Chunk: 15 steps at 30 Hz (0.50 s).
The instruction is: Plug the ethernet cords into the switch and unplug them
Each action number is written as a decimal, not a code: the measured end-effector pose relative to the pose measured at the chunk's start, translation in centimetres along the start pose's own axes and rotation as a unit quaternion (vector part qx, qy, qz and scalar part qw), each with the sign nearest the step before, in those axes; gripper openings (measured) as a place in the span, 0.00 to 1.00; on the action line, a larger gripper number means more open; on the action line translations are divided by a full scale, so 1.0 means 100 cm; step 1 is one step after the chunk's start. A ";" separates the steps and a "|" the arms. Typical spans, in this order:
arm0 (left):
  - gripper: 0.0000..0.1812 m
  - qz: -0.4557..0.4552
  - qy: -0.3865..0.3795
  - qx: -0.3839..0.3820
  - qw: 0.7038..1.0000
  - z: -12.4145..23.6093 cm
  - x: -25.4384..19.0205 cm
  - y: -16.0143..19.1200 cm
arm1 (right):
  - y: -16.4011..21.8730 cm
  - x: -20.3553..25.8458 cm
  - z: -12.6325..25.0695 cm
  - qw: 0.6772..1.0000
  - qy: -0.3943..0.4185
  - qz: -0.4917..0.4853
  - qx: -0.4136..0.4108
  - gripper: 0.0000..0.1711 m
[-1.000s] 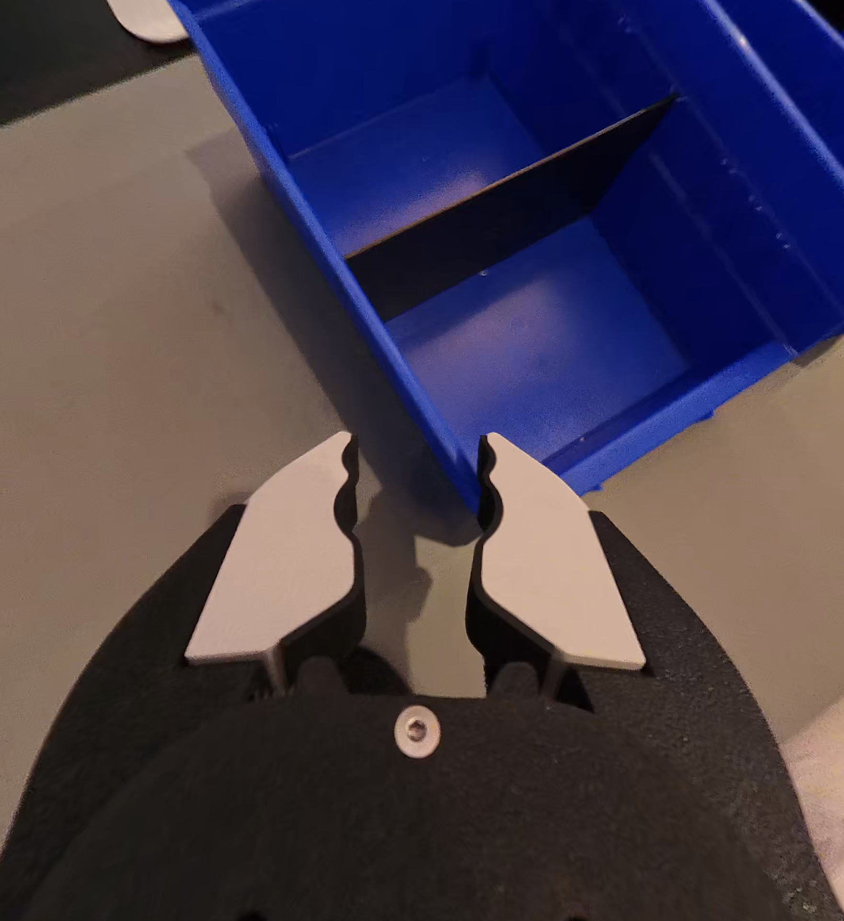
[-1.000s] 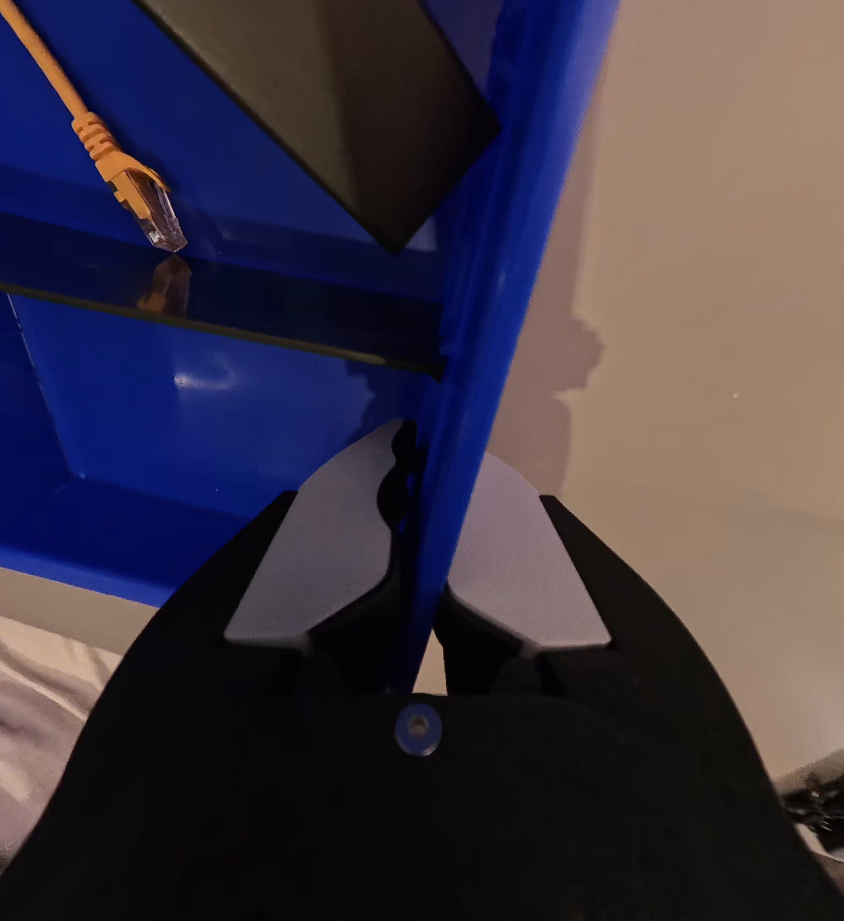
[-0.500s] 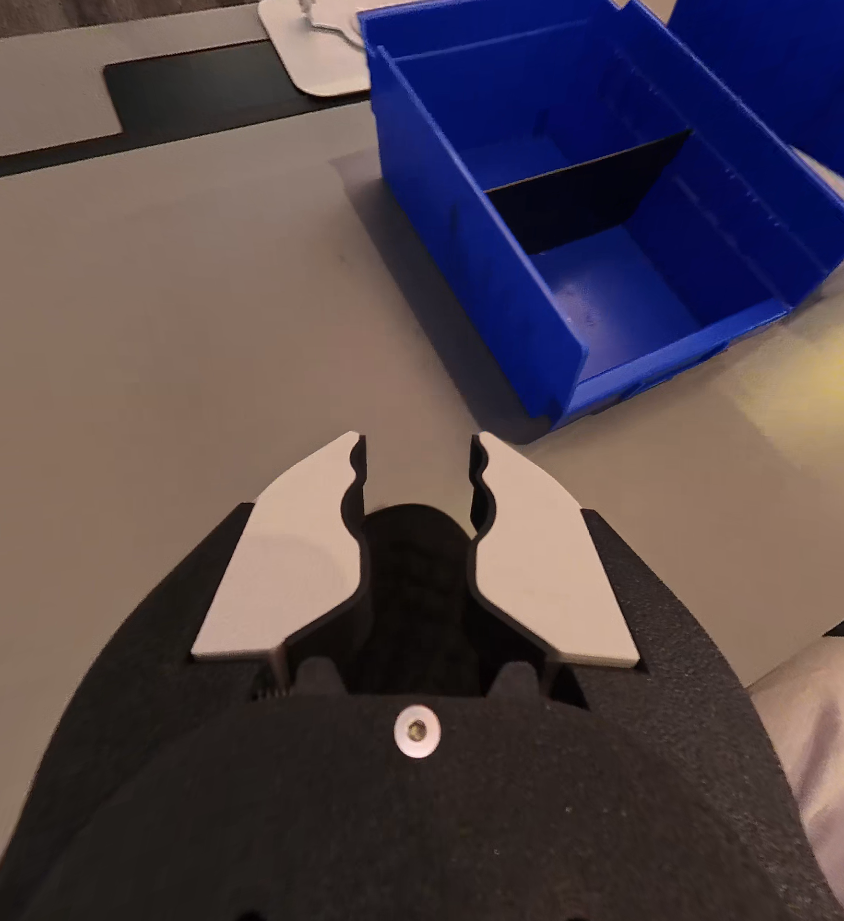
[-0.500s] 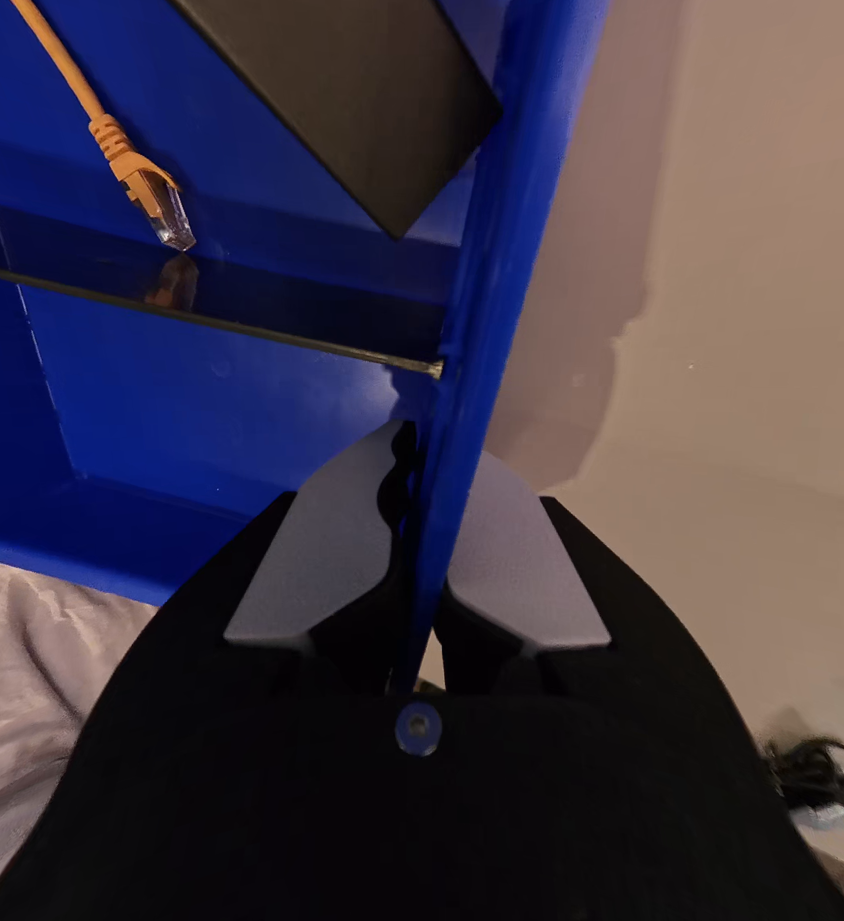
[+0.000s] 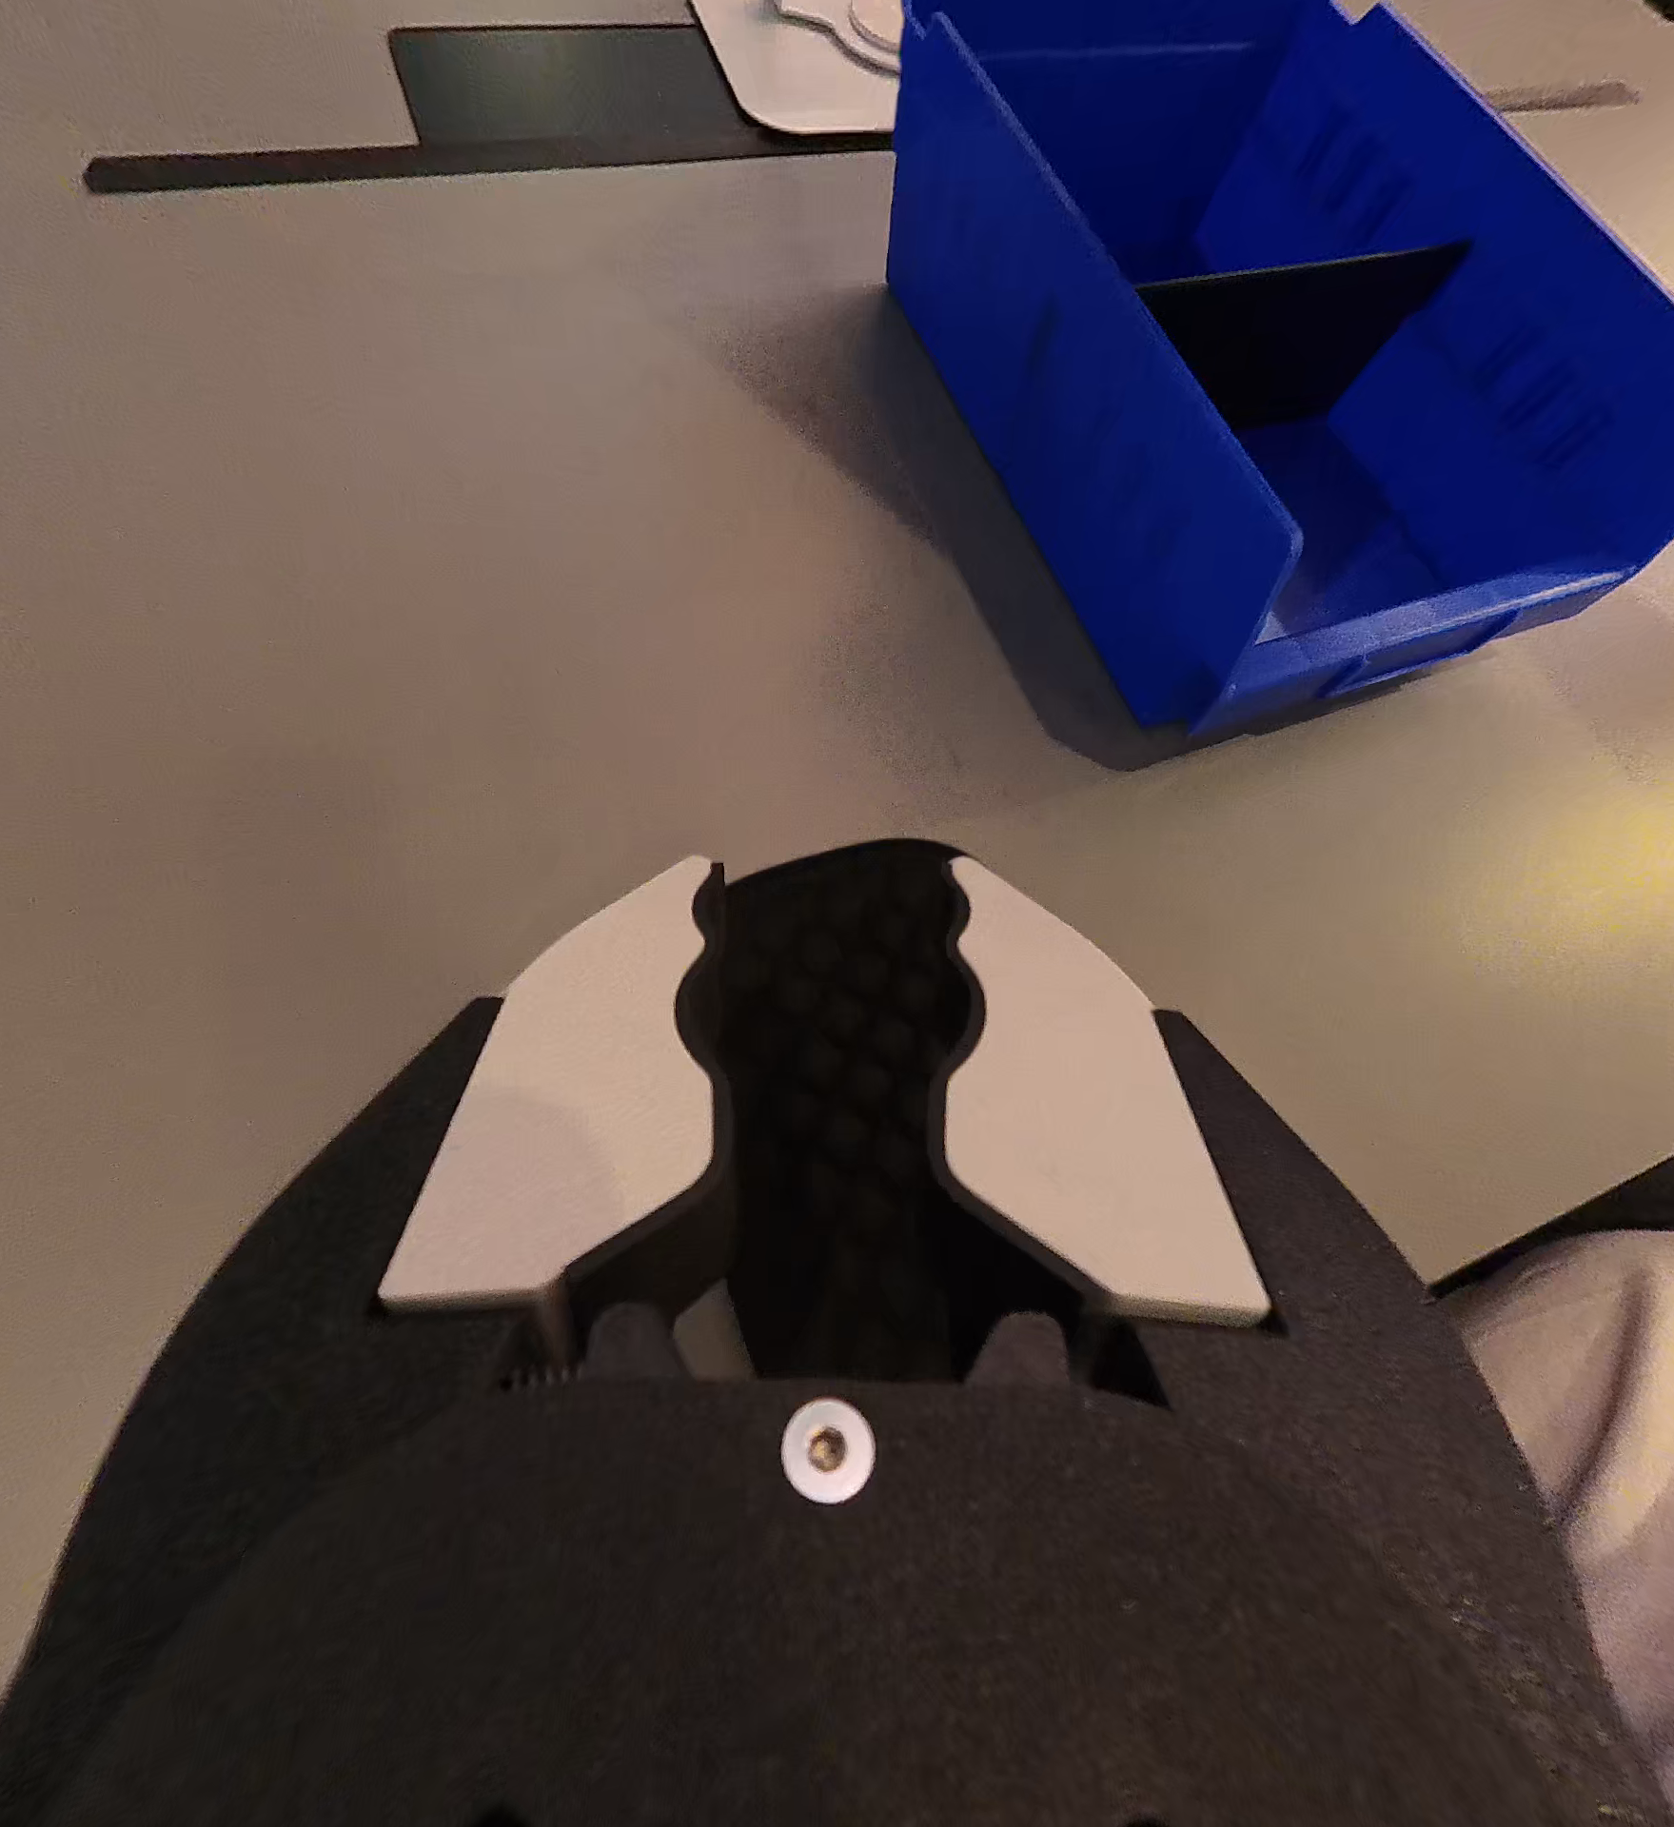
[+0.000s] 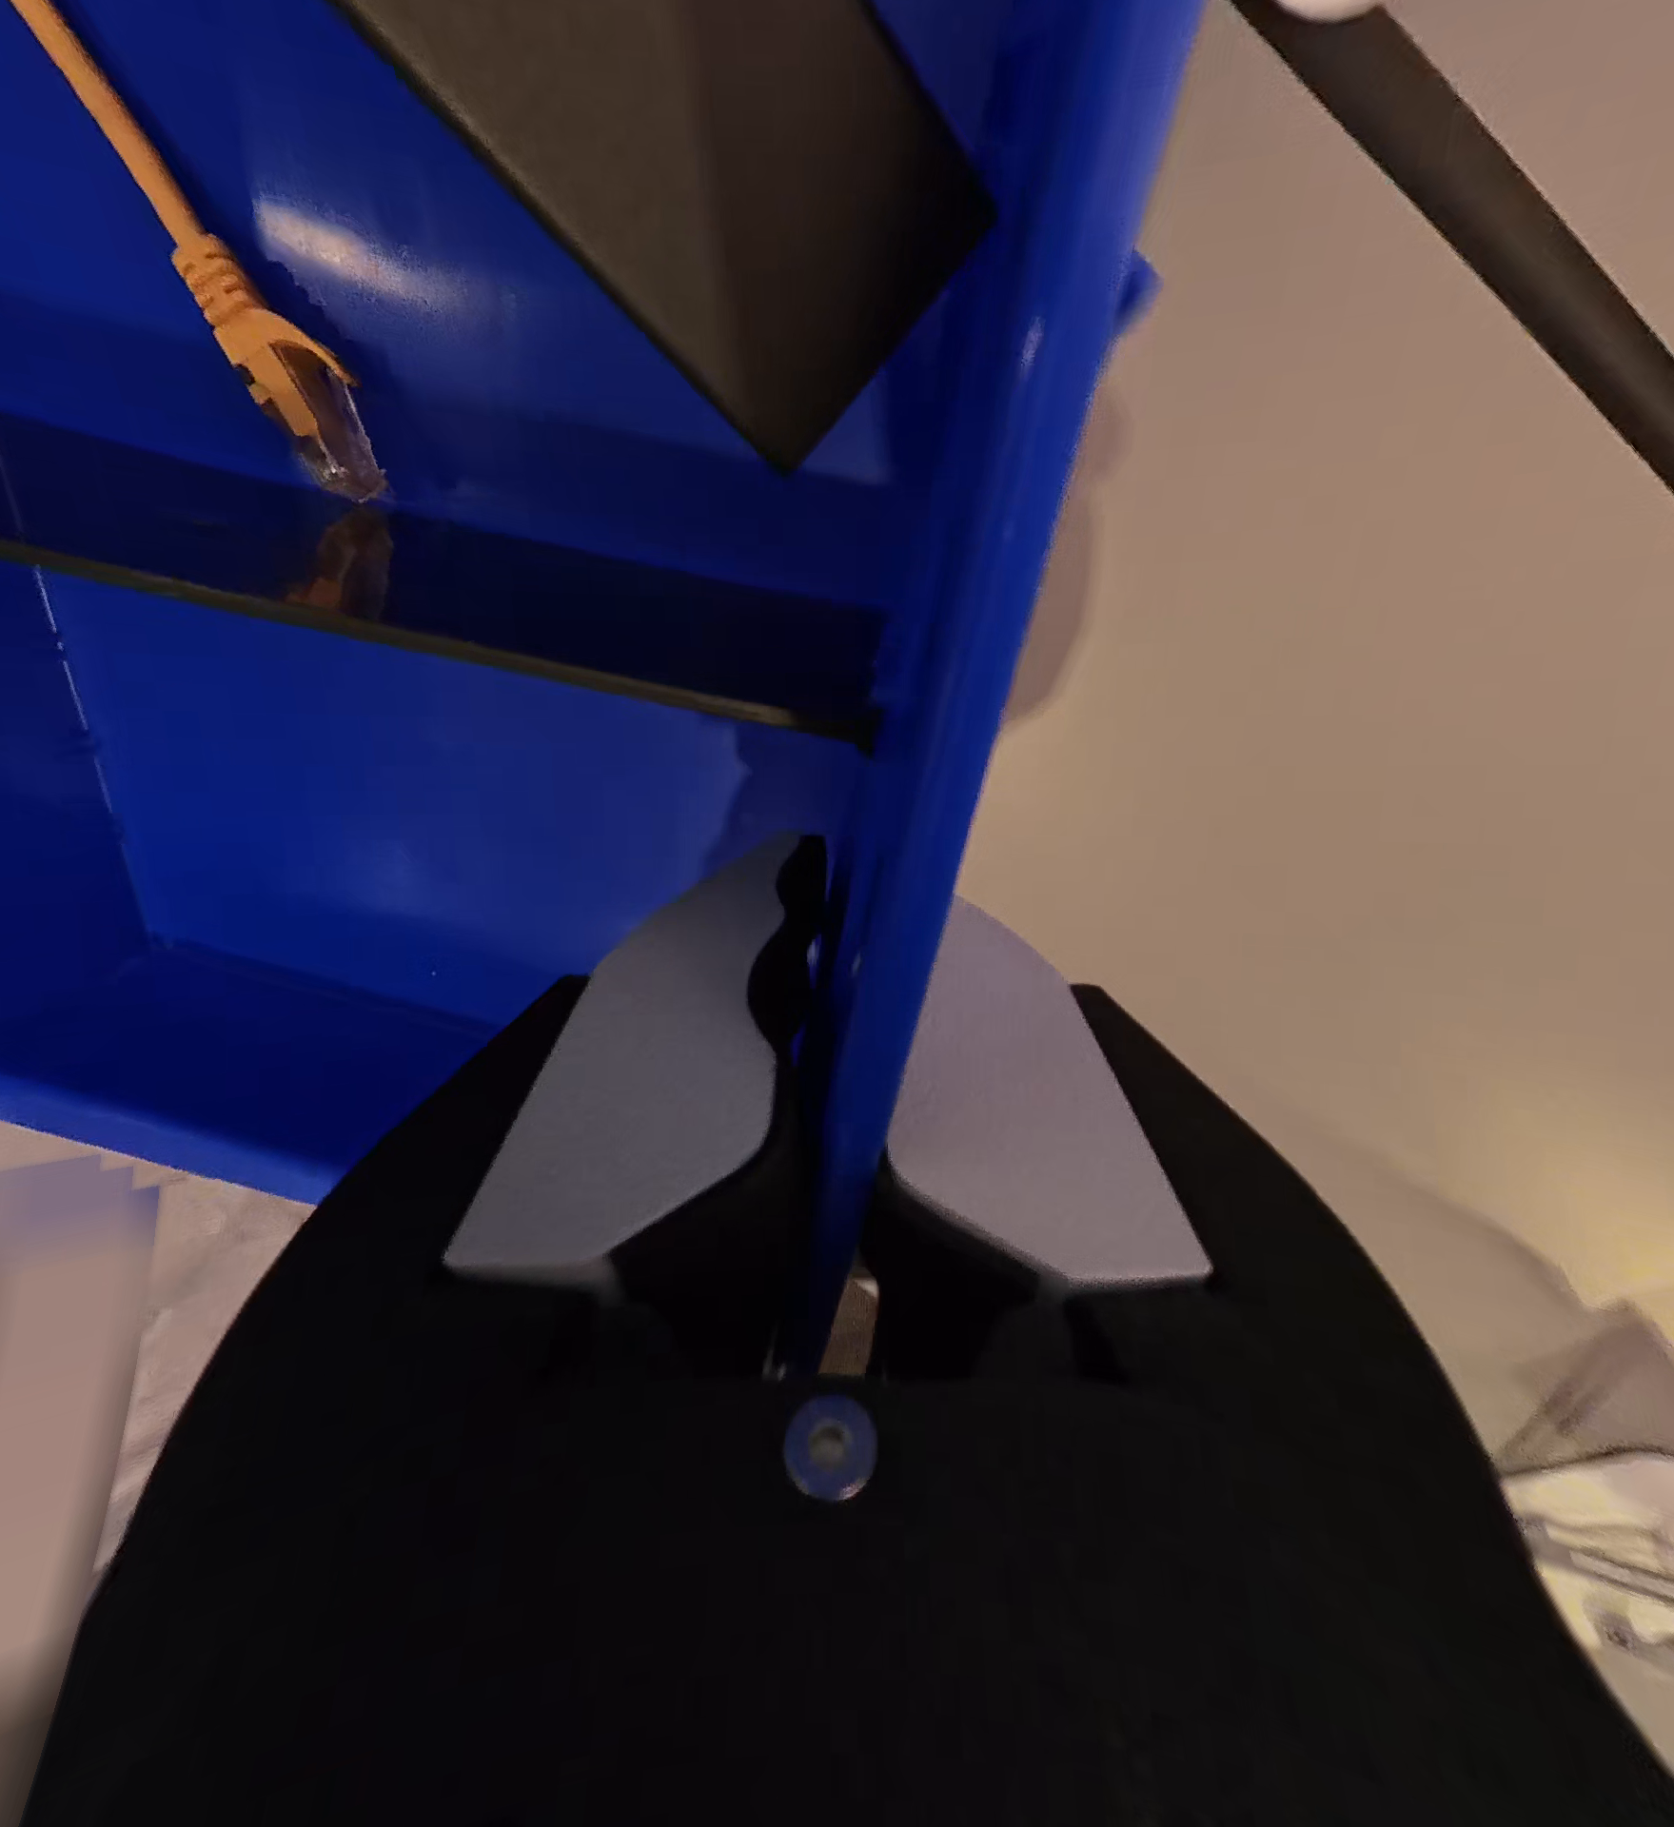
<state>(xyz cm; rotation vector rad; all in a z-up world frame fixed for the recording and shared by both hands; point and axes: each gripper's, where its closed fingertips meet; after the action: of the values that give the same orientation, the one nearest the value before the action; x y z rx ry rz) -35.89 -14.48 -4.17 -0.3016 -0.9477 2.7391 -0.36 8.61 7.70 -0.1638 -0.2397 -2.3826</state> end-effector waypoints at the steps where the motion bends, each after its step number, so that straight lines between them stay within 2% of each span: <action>1: 0.22 0.005 0.002 -0.003 1.000 0.002 0.003 0.003 | -0.018 0.018 -0.004 1.000 -0.008 0.008 -0.001 0.02; 8: 0.22 0.047 -0.011 -0.023 0.999 0.028 0.035 0.030 | -0.132 0.132 -0.073 0.996 -0.062 0.063 0.018 0.02; 15: 0.21 0.082 -0.051 -0.043 0.994 0.059 0.071 0.050 | -0.205 0.202 -0.146 0.995 -0.075 0.047 0.047 0.02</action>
<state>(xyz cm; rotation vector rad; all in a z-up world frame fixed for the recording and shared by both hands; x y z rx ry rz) -44.97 -19.76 -3.65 -0.2672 -1.1157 2.8914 -29.83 6.84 -5.41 -0.3029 -0.4045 -2.2636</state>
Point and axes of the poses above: each gripper's, where its closed fingertips meet, z back along the fingers, y out of its underside, x = y × z across the jaws, and after that the axes turned 14 degrees about x, right-handed
